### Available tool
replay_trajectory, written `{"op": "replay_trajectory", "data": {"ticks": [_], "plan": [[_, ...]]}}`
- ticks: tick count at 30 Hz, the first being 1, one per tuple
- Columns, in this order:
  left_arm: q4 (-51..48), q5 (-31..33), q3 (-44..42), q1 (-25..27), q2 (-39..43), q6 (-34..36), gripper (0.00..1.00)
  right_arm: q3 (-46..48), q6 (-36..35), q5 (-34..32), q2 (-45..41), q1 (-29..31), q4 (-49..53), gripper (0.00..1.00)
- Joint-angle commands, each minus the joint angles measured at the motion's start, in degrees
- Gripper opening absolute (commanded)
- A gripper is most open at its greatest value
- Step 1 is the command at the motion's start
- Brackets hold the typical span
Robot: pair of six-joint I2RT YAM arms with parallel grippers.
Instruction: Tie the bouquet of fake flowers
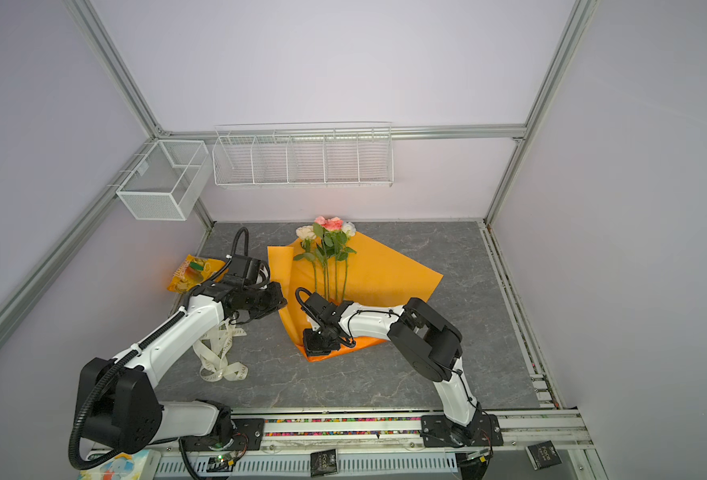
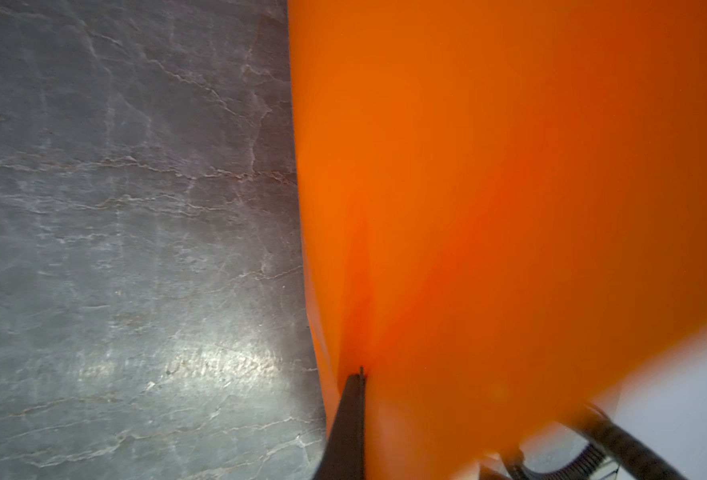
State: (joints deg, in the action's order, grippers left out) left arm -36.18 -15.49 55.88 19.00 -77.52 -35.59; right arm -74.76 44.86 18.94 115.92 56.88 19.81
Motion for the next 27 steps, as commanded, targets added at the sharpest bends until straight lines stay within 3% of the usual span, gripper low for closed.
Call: {"op": "replay_trajectory", "data": {"ticks": [1, 8, 18, 27], "plan": [[-1.4, -2.2, 1.3, -0.4, -0.9, -0.4, 0.00, 0.6, 0.6, -0.3, -3.7, -1.4, 0.4, 0.20], [-0.7, -2.0, 1.6, -0.4, -0.4, -1.0, 0.00, 4.9, 0.7, -3.6, -9.7, -4.5, 1.4, 0.22], [2.5, -5.9, 4.6, 0.9, -3.2, -3.9, 0.00, 6.2, 1.6, -4.0, -2.6, -4.3, 0.0, 0.18], [8.6, -9.8, 8.7, 6.3, -10.3, -6.7, 0.00, 9.2, 2.7, -1.3, -3.0, -5.0, -5.1, 0.17]]}}
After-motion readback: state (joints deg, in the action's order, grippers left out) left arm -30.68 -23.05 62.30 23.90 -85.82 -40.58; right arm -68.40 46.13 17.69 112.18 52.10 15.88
